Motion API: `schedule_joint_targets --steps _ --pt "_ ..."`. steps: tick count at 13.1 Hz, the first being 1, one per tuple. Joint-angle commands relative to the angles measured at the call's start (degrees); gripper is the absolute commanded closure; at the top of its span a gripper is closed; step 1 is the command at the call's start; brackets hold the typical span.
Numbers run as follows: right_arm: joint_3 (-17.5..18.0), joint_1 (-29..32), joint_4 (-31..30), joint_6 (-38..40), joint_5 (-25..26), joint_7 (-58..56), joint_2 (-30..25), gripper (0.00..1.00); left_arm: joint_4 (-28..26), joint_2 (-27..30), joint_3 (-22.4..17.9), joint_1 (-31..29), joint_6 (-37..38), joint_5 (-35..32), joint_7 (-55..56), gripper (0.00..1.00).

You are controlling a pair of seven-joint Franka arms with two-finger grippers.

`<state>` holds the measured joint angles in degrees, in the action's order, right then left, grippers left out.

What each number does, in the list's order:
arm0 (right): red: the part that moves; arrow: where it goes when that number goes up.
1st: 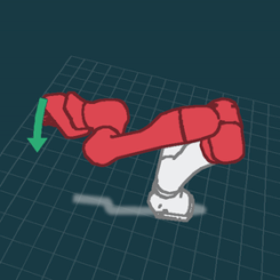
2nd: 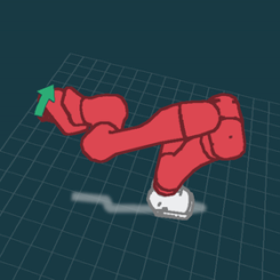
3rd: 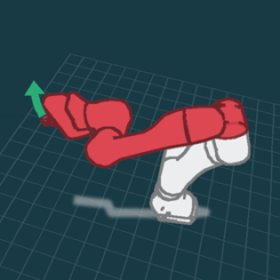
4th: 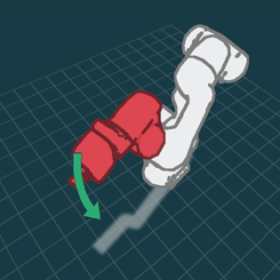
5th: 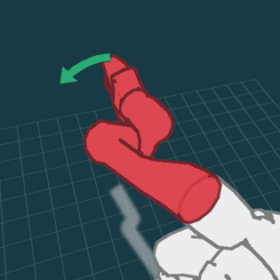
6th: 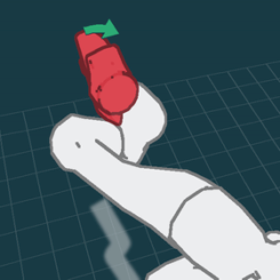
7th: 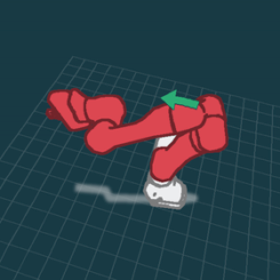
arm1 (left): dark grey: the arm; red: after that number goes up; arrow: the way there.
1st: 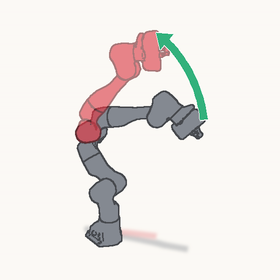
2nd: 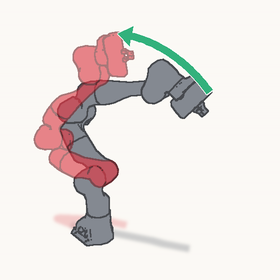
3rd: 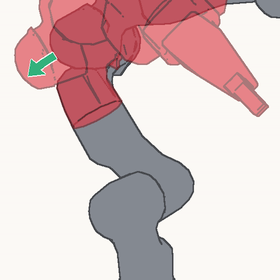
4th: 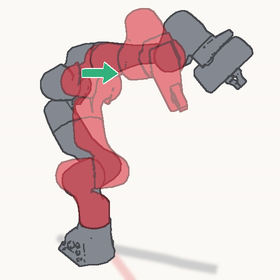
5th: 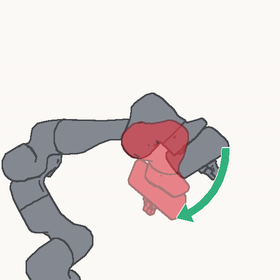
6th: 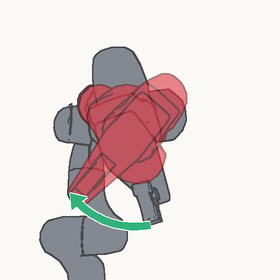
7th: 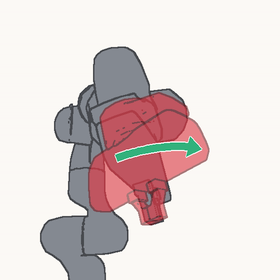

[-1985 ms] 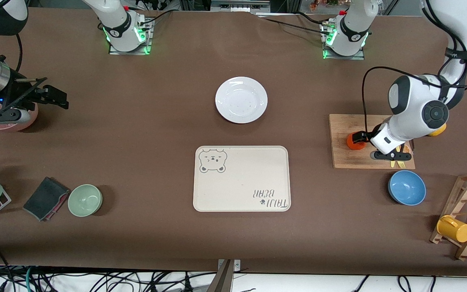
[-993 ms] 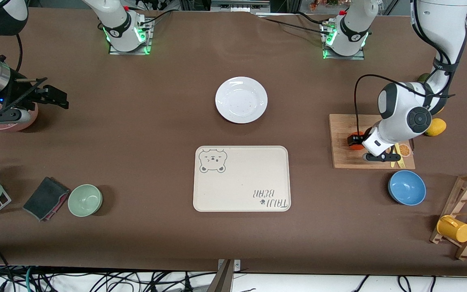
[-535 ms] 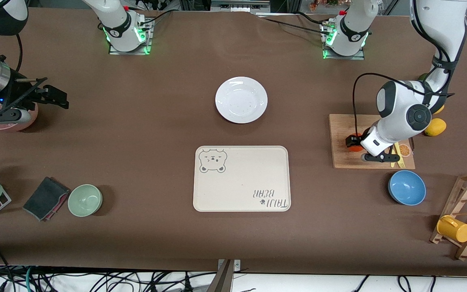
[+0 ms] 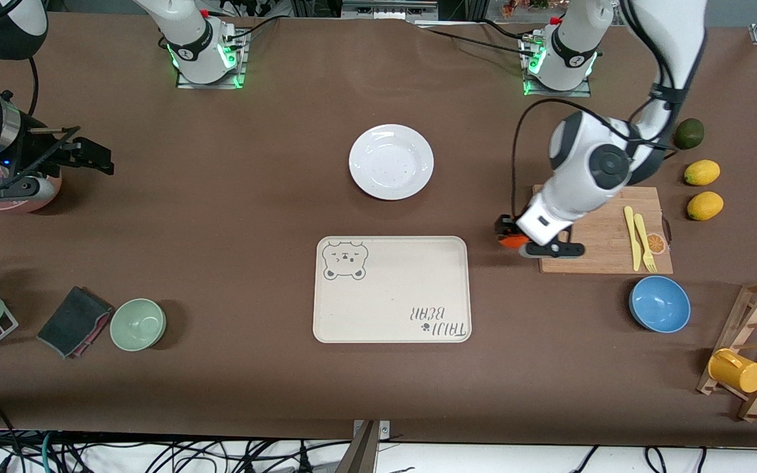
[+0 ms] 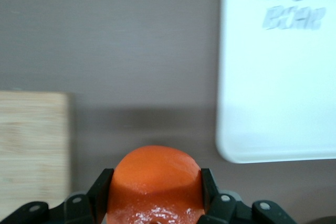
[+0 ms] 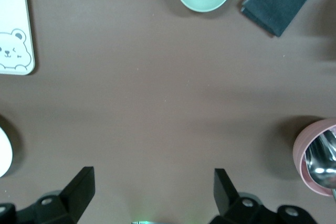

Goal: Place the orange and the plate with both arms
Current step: 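Carry the orange with the left gripper over the white plate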

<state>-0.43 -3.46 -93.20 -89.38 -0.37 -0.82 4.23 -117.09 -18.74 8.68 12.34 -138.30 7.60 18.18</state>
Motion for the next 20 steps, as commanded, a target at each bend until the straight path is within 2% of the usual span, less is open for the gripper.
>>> schedule_joint_targets --steps 1,6,13,15,20 --pt "0.3 -0.3 -0.4 1.0 -0.9 -0.1 -0.5 0.00 4.5 -3.8 -0.7 3.4 -0.2 1.5 4.5 1.00" --pt "0.0 -0.1 -0.4 2.7 -1.1 -0.7 -0.4 0.00 4.4 -3.6 -0.6 4.3 -0.3 3.6 6.0 1.00" --pt "0.1 -0.1 -0.4 2.9 -1.1 -0.9 -0.4 0.00 -0.2 0.4 3.1 15.2 0.4 5.2 22.8 1.00" --pt "0.1 -0.1 -0.4 2.9 -1.1 -0.9 -0.4 0.00 -0.7 0.3 4.7 18.1 0.3 5.2 28.2 1.00" --pt "0.2 -0.1 -0.4 2.8 -1.0 -0.9 -0.4 0.00 -1.7 -2.3 4.9 25.8 -1.2 5.2 34.5 1.00"
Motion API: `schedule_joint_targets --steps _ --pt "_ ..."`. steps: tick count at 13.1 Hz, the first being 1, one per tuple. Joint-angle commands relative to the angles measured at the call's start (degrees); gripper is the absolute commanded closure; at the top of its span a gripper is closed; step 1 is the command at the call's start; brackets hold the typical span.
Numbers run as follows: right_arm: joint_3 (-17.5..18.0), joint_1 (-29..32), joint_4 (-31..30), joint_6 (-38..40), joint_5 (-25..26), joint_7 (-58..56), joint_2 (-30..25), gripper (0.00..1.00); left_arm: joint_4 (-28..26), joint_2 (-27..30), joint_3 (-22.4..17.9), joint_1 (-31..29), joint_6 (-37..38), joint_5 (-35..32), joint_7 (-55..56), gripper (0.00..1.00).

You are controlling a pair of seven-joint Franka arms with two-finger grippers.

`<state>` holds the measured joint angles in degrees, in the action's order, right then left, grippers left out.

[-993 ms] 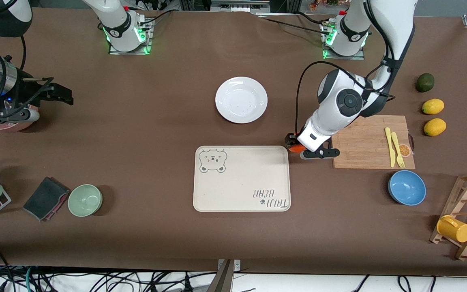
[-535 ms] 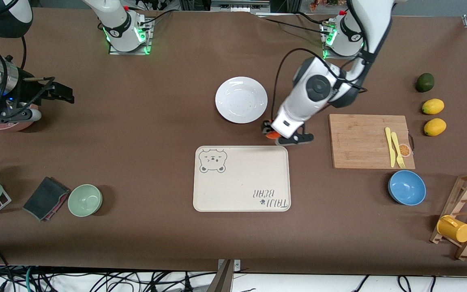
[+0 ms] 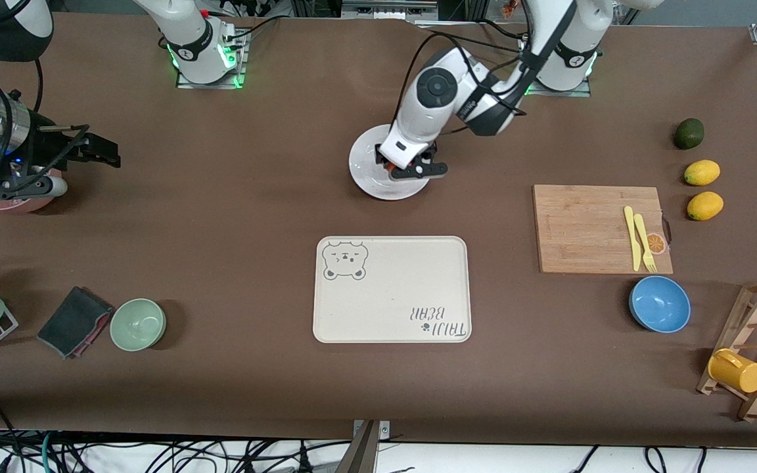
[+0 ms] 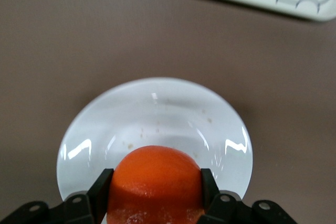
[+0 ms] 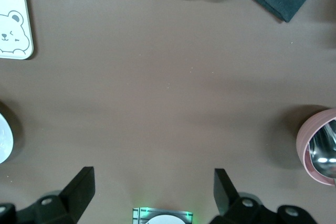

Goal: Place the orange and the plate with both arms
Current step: 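Carry the orange with the left gripper over the white plate, then lower the orange onto the plate and open the left gripper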

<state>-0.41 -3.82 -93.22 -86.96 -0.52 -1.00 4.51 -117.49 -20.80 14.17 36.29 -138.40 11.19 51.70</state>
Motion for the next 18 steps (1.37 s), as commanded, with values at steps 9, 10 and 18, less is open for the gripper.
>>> schedule_joint_targets --steps 9,10,18 --pt "0.1 0.2 -0.3 0.2 -1.0 -0.8 -0.6 0.00 -2.6 -7.2 -0.7 6.6 -9.5 1.5 7.4 0.85" --pt "0.1 0.2 -0.3 0.1 -0.9 -0.8 -0.6 0.00 -2.7 -7.2 -0.8 6.6 -9.5 1.5 7.3 0.78" --pt "0.2 -0.4 0.1 0.5 -0.8 -0.8 -0.7 0.00 -2.6 5.0 -0.8 -2.3 0.6 1.0 6.4 0.00"
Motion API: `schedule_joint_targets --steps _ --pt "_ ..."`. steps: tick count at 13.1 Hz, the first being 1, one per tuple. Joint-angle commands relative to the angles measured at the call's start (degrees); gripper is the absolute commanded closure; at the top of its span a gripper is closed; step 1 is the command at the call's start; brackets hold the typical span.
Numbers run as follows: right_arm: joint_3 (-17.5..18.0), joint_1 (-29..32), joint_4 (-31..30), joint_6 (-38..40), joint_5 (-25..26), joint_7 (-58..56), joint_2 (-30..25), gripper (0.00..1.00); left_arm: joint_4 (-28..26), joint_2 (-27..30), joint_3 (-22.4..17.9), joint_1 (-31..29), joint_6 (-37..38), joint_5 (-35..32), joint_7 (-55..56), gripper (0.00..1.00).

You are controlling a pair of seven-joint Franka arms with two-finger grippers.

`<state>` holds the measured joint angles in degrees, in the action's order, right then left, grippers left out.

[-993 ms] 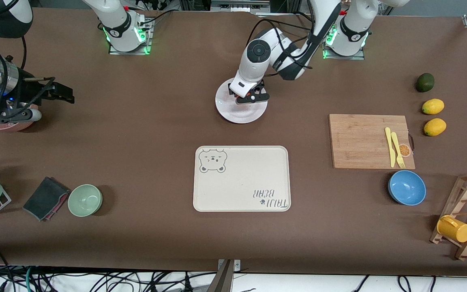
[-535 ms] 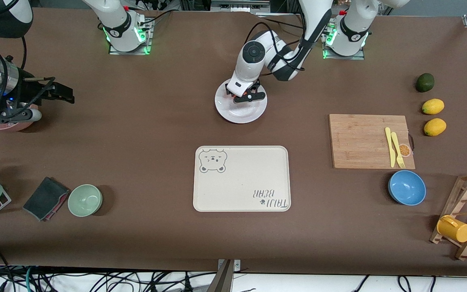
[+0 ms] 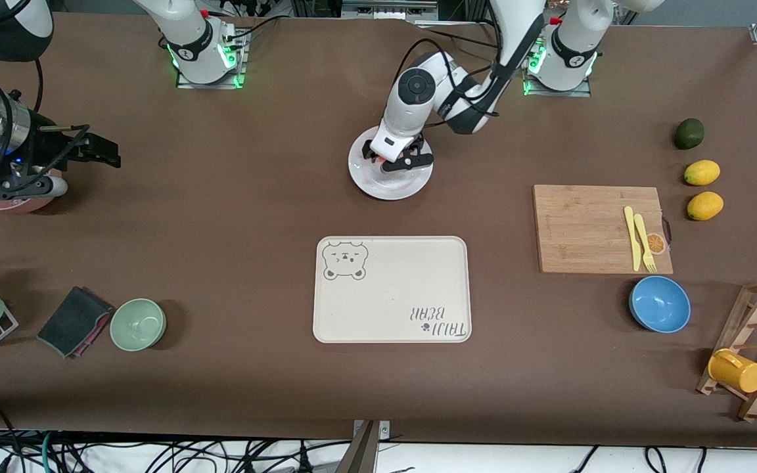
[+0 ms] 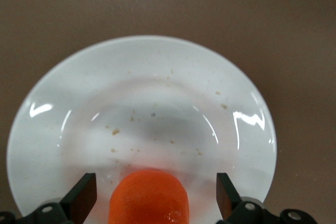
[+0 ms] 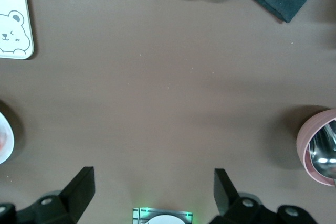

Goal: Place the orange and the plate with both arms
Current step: 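Lower the orange onto the plate and open the left gripper, then raise the left gripper away while the right gripper reaches toward the plate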

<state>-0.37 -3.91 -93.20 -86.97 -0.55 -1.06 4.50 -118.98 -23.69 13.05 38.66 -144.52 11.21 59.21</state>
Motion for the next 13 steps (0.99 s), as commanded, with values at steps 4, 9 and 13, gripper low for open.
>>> schedule_joint_targets --steps 4,9,13 --pt "0.2 -0.5 0.1 0.5 -0.8 -0.7 -0.8 0.00 -0.7 17.6 2.1 -18.7 15.2 0.8 -12.0 0.00" --pt "0.2 -1.0 0.0 0.5 -0.8 0.1 -0.6 0.00 6.8 20.3 1.4 -32.3 25.7 0.7 -32.0 0.00" --pt "0.2 -4.3 0.1 1.6 0.1 -0.3 2.4 0.00 15.7 20.3 -5.2 -33.9 38.5 -7.1 -45.0 0.00"
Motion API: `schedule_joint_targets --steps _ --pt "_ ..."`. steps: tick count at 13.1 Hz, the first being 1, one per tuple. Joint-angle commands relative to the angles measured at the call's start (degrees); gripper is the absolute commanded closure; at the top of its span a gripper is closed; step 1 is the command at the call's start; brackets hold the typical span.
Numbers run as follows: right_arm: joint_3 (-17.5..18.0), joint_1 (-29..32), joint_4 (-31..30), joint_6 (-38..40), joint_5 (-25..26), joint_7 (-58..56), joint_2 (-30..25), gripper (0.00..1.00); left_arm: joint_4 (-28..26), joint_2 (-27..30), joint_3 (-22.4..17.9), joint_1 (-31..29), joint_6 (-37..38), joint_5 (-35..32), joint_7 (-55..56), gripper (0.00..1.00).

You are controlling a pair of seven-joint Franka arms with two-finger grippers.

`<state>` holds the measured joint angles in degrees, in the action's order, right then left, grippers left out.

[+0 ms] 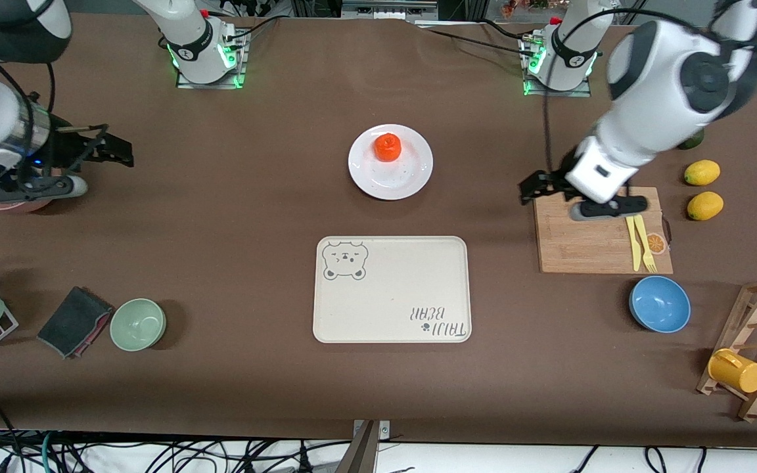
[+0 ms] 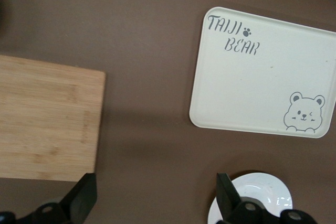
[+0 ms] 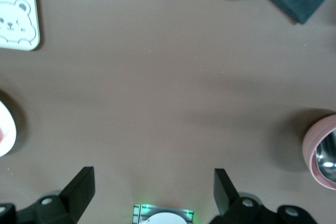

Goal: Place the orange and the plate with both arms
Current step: 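Raise the left gripper away while the right gripper reaches toward the plate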

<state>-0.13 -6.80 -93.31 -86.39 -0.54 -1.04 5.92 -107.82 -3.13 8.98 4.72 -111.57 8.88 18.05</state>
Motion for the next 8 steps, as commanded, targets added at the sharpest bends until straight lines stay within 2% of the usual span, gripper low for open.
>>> schedule_joint_targets --steps 1,3,5,8 --pt "0.0 -2.2 0.2 1.1 -0.1 -0.5 1.1 0.00 6.6 -0.2 -1.2 -0.1 8.5 -8.6 -5.5 0.00" --pt "0.0 -5.3 0.3 2.6 -0.8 -0.6 1.3 0.00 9.4 -0.1 -1.9 -1.4 12.9 -10.2 -8.6 0.00" --pt "0.0 -9.2 0.9 4.2 -1.1 0.0 2.4 0.00 11.0 -0.1 -4.5 -1.6 14.7 -10.2 -11.1 0.00" --pt "0.1 -13.8 0.4 3.5 -5.2 0.8 5.1 0.00 14.6 0.0 -8.4 -1.6 19.3 -9.9 -17.9 0.00"
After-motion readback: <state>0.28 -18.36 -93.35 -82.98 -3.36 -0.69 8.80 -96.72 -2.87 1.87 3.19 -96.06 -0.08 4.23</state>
